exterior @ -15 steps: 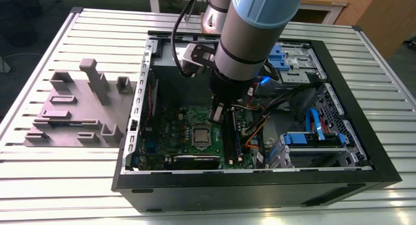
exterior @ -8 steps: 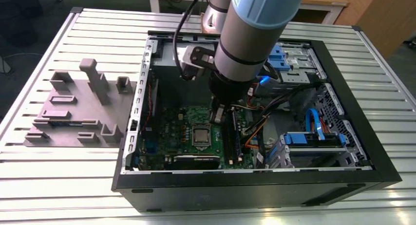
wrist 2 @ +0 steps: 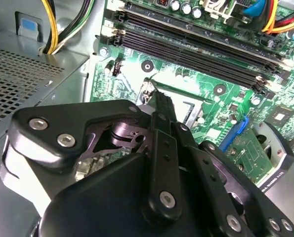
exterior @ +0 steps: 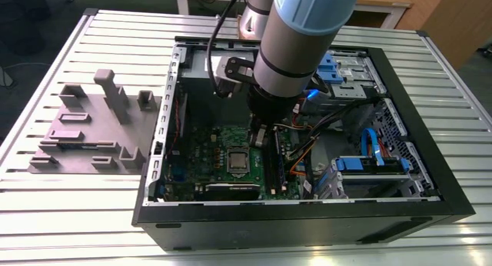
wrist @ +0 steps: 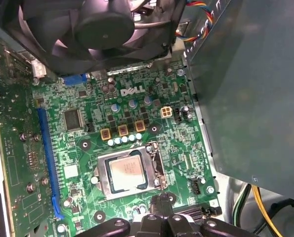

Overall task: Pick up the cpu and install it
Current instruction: 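Install the first cpu locking lever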

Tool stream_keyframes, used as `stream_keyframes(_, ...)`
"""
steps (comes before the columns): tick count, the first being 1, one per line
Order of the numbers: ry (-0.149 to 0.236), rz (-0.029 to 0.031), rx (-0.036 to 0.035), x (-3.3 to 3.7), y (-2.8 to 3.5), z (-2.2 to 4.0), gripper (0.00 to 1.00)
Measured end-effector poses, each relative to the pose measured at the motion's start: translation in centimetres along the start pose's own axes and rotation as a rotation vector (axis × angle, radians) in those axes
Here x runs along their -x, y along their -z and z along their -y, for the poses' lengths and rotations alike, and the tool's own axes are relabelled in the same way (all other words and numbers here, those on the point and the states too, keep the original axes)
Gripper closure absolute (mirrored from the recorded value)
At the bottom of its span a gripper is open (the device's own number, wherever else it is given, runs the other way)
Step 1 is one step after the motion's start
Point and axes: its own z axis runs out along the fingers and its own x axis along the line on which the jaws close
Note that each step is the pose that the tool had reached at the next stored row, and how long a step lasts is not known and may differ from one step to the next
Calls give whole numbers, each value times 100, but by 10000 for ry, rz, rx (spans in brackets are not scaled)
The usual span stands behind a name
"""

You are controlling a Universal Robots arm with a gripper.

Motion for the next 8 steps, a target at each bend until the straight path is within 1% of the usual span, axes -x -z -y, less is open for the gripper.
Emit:
stream_keyframes(1,12,3,-15,0,-1,0,90)
stream_keyframes(2,50,9,-47,0,-1,-1,90)
stream_keyframes(4,292,0,-87,0,-2,0,90)
stream_keyframes(6,483,-17,-97,-1,-3,-1,90)
stream_keyframes(8,668,-35,-87,-5,-7,-5,90)
